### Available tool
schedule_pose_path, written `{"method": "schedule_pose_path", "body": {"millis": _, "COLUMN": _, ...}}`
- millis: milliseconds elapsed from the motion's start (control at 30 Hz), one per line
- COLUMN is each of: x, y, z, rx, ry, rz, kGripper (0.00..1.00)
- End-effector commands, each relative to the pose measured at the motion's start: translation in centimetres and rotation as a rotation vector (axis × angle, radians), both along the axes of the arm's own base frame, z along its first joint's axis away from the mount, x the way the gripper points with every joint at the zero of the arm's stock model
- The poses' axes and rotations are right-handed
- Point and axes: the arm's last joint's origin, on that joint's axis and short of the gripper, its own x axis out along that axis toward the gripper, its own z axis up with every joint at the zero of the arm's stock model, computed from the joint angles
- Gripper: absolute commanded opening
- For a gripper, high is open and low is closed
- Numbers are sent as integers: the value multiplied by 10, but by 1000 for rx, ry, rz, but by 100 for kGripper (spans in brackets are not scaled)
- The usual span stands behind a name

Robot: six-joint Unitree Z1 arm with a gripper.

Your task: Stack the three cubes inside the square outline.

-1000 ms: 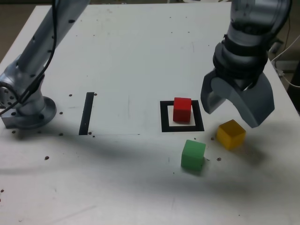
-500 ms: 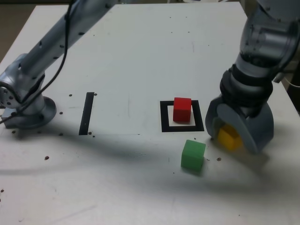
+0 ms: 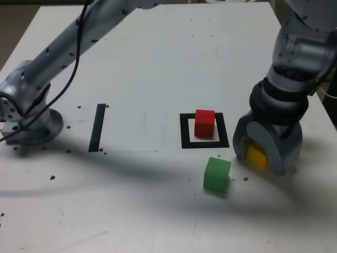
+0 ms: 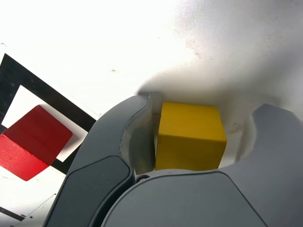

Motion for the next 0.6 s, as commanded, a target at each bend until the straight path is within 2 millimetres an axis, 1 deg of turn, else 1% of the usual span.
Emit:
{"method": "schedule_pose_path", "body": {"millis": 0, "x": 0, "y": -1, "z": 0, "rx": 0, "ry": 1, "rz": 1, "kGripper": 28}}
{"method": "schedule_pose_path", "body": {"millis": 400, "x": -1, "y": -1, "z": 1, "rx": 0, "ry": 4, "rz": 10, "kGripper": 28}}
{"method": "schedule_pose_path", "body": {"millis": 500, "x": -2, "y": 0, "z": 5, "rx": 8, "ry": 3, "rz": 18, "kGripper": 28}}
{"method": "schedule_pose_path", "body": {"millis": 567, "x": -5, "y": 1, "z": 13, "rx": 20, "ry": 0, "rz": 29, "kGripper": 28}}
